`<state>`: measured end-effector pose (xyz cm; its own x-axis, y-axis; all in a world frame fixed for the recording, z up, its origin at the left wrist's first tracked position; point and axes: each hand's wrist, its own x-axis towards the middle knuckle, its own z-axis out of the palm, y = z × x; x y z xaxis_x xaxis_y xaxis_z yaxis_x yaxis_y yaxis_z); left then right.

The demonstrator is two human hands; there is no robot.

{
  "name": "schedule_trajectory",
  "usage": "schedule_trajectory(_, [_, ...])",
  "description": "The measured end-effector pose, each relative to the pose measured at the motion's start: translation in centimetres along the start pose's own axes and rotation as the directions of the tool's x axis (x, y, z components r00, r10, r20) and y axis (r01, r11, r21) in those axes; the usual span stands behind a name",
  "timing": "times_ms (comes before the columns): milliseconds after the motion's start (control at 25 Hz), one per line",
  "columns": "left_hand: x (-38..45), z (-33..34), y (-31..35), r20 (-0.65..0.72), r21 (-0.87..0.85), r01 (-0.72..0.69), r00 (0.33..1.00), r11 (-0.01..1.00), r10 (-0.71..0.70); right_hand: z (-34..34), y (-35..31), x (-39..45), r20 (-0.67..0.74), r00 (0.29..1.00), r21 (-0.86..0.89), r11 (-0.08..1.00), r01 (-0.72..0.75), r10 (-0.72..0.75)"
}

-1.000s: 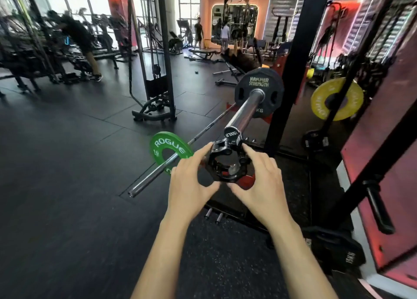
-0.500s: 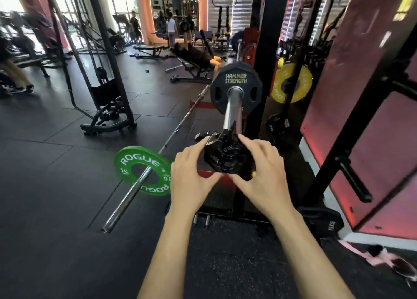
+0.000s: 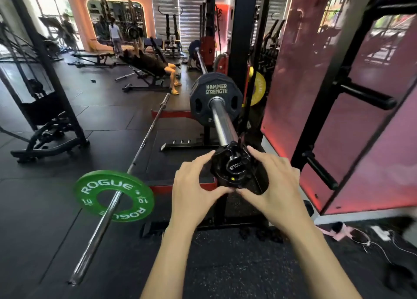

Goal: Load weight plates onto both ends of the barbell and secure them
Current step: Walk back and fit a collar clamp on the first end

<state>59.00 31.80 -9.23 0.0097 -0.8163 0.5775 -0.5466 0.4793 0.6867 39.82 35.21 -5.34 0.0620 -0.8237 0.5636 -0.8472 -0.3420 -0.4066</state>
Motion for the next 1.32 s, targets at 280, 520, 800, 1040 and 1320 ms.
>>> schedule_trajectory(280, [0.2,0.4,-0.8,0.051,-0.091,0.042,0.998,0.995,-0.037,-0.2,0.2,0.3,-0.019,0.999,-0.016,1.000,0.027,-0.027])
schedule_trajectory(520, [-0.5,0.9,-0.1,0.017,-0.044,-0.063,0.998,0.997,0.064,0.3,1.2,-0.5,-0.050,0.999,-0.034,0.999,-0.013,0.011])
schedule_trajectory(800, [0.9,2.2,-1.1,-0.033,0.040,-0.076,0.996,0.996,0.077,2.5,2.2,1.5,-0.113,0.993,0.042,0.999,-0.027,0.031])
schedule_trajectory(1040, [5.2,4.2,-3.8,-0.043,0.046,0.026,0.999,0.999,-0.024,5.2,5.0,7.0,-0.081,0.997,0.064,0.998,0.021,-0.016])
schedule_trajectory(1320, [12.4,7.2,-6.0,-0.092,0.081,0.125,0.989,0.989,-0.118,9.1,9.1,15.1,-0.007,0.997,0.126,0.989,0.073,-0.072])
